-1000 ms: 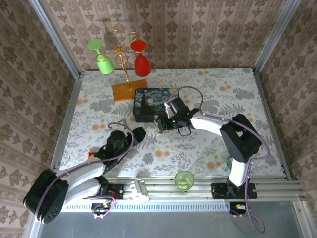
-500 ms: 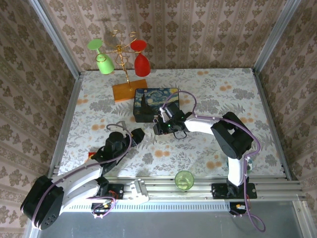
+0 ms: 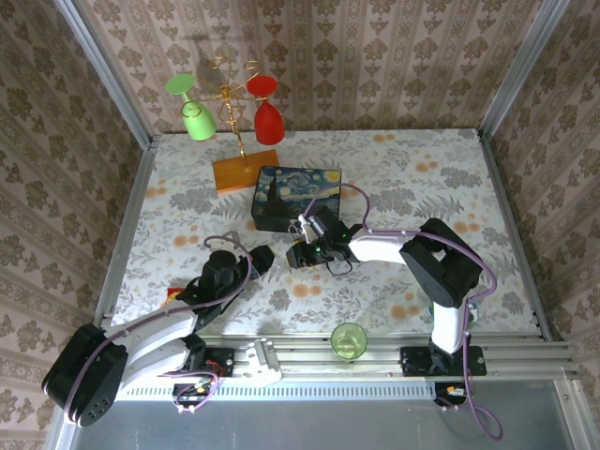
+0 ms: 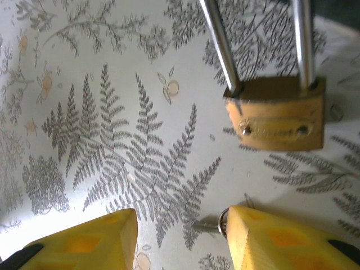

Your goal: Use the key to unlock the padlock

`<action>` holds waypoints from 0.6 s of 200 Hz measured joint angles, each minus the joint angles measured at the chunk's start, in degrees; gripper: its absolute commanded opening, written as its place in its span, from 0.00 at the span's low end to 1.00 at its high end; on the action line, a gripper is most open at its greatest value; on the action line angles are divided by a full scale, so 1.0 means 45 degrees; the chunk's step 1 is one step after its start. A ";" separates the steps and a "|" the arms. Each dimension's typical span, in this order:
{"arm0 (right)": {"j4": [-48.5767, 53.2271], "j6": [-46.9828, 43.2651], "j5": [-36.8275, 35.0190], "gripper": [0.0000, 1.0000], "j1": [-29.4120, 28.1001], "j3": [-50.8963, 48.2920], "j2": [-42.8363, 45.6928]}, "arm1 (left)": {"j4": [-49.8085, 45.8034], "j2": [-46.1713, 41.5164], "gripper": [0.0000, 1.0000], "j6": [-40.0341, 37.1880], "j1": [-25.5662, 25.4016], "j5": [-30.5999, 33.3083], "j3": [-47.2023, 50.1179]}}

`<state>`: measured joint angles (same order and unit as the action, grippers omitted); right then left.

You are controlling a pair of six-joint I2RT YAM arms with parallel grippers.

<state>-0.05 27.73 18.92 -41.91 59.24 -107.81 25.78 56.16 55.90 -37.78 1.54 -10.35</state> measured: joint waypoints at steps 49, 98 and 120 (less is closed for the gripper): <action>0.0398 0.1015 0.0568 0.48 -0.0321 -0.0641 0.0646 | 0.0126 0.0000 0.72 0.0146 0.0000 0.0000 0.0170; 0.1583 0.0942 0.0554 0.47 -0.0277 -0.0782 0.1443 | 0.0121 0.0112 0.71 0.0131 -0.0097 0.0000 0.0165; 0.2875 -0.0364 0.0204 0.45 0.0092 0.0219 0.1443 | 0.0073 0.0248 0.70 0.0131 -0.0126 0.0000 0.0165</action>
<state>12.88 26.09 19.84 -41.50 60.23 -101.32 26.11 57.28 56.49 -38.35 1.54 -9.61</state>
